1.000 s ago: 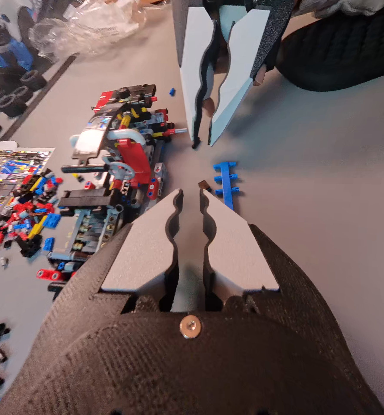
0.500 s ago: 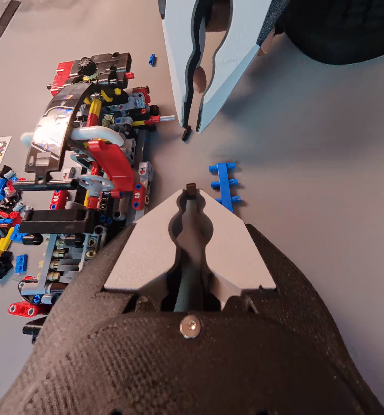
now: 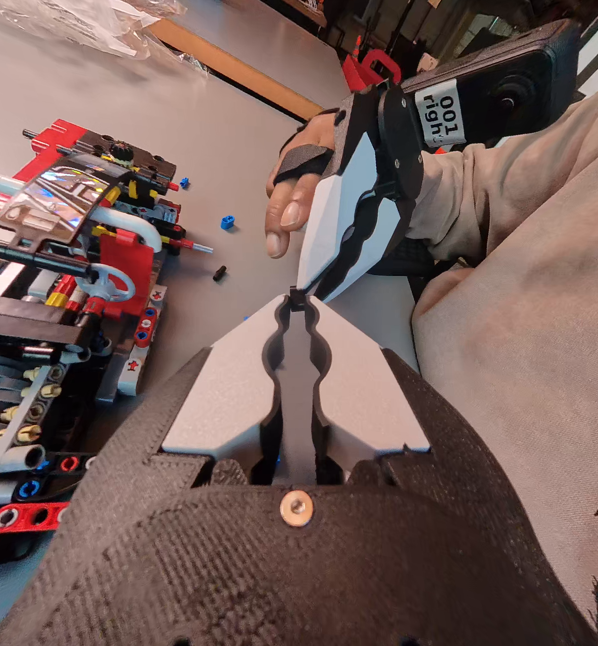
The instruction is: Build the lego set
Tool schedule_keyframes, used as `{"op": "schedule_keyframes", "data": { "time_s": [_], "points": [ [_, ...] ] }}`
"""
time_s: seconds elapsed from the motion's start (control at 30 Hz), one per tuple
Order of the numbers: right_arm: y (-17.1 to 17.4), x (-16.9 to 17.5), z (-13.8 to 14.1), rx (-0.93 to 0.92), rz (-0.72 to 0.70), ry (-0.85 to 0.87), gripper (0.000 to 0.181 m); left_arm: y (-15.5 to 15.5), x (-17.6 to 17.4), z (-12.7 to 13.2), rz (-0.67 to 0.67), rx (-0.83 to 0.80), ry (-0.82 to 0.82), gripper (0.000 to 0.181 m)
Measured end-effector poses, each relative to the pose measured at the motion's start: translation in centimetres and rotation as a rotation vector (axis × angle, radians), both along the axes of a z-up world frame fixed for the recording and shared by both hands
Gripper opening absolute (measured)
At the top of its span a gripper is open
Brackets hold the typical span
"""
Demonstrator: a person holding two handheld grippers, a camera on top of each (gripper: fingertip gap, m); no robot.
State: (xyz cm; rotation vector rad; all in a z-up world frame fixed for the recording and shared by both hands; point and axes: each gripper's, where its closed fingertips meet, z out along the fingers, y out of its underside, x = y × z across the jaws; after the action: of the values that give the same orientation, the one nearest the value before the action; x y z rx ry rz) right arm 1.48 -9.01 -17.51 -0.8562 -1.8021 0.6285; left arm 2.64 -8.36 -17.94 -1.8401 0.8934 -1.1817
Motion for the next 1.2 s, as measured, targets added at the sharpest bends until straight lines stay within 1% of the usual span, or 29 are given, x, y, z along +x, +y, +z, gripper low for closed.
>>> {"op": "schedule_keyframes", "data": {
  "time_s": [0.17, 0.2, 0.3, 0.5, 0.57, 0.6, 0.73, 0.9, 1.07, 1.2],
  "points": [
    [-0.3, 0.2, 0.4, -0.004, 0.024, 0.008, 0.019, -0.4, 0.2, 0.6, -0.019, -0.032, -0.053, 0.006],
    [-0.3, 0.2, 0.3, -0.002, 0.022, 0.004, 0.019, -0.5, 0.2, 0.6, -0.023, -0.033, -0.055, 0.006],
    [-0.2, 0.1, -0.1, 0.032, 0.015, -0.006, 0.009, -0.6, 0.3, 0.5, -0.029, -0.044, -0.057, 0.006],
    [0.1, 0.0, 0.6, 0.005, -0.003, 0.038, 0.006, -0.2, 0.1, 1.4, -0.003, -0.055, -0.129, 0.006],
    [0.2, 0.0, 0.9, -0.066, -0.006, 0.054, 0.005, 0.1, -0.1, 2.1, 0.018, -0.015, -0.163, 0.007],
    [0.4, 0.1, 1.2, -0.110, -0.012, 0.071, 0.005, 0.1, -0.3, 2.6, 0.027, 0.015, -0.177, 0.010],
    [0.7, 0.2, 2.9, -0.314, -0.008, 0.161, 0.005, 0.1, -0.7, 4.3, 0.055, 0.152, -0.202, 0.019],
    [1.0, 0.3, 5.1, -0.566, 0.015, 0.253, 0.005, 0.2, -0.6, 5.1, 0.109, 0.331, -0.139, 0.018],
    [0.6, 0.2, 4.9, -0.619, 0.043, 0.239, 0.005, 0.2, -0.2, 5.1, 0.127, 0.426, -0.070, 0.011],
    [0.4, 0.2, 4.8, -0.623, 0.054, 0.238, 0.005, -0.1, -0.1, 5.1, 0.120, 0.441, -0.069, 0.007]
  ]
}}
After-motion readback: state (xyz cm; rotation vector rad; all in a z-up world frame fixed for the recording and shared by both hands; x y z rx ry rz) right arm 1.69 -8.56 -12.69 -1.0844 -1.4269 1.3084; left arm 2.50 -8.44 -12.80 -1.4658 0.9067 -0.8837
